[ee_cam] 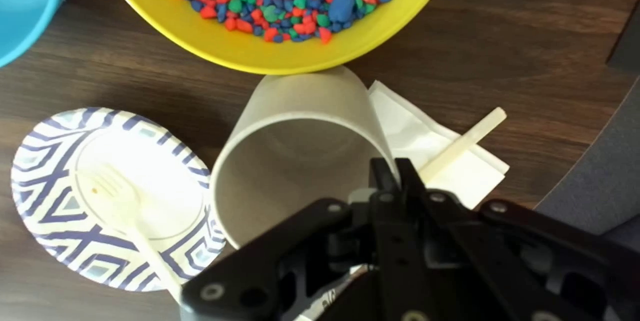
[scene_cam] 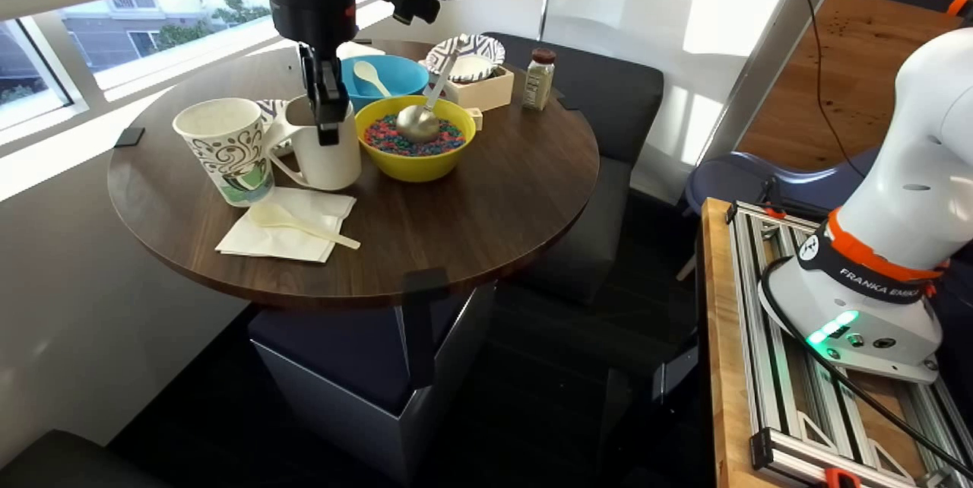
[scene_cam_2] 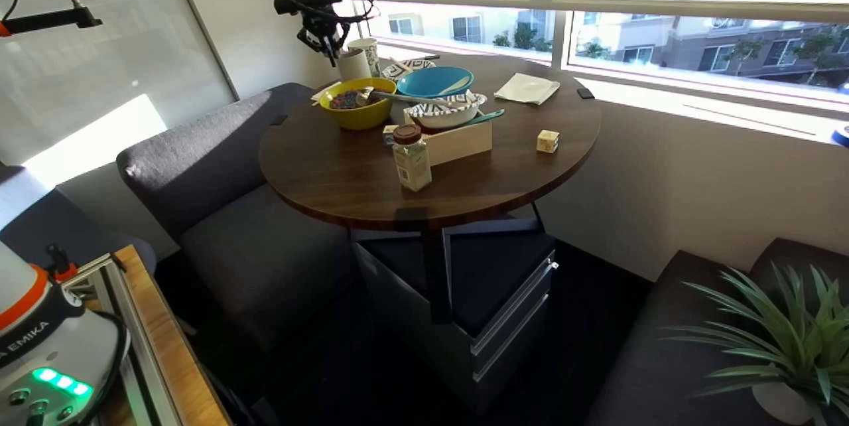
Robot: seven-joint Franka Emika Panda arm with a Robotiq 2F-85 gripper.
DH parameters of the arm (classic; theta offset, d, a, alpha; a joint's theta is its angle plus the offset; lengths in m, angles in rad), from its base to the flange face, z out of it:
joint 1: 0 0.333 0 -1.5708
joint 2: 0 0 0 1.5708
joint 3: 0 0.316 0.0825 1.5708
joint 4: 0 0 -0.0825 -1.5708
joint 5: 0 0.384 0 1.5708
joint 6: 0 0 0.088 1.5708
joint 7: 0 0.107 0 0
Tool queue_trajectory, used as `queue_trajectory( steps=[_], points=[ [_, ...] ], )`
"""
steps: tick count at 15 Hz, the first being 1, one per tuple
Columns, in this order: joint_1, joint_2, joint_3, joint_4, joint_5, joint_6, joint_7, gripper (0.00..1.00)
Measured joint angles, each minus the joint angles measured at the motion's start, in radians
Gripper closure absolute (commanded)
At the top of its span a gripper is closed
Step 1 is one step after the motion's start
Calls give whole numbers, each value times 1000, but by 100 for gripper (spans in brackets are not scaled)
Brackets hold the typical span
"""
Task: Pick up the white mug and push the yellow bowl a little to the right, put the white mug on the table to the left of the yellow bowl
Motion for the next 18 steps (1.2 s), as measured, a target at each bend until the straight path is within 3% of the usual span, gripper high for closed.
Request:
queue_trajectory(
  steps=[7, 18],
  points=[
    [-14, -2, 5, 0, 41, -96, 22, 99],
    [-44, -4, -22, 0, 12, -48, 55, 99]
  ],
)
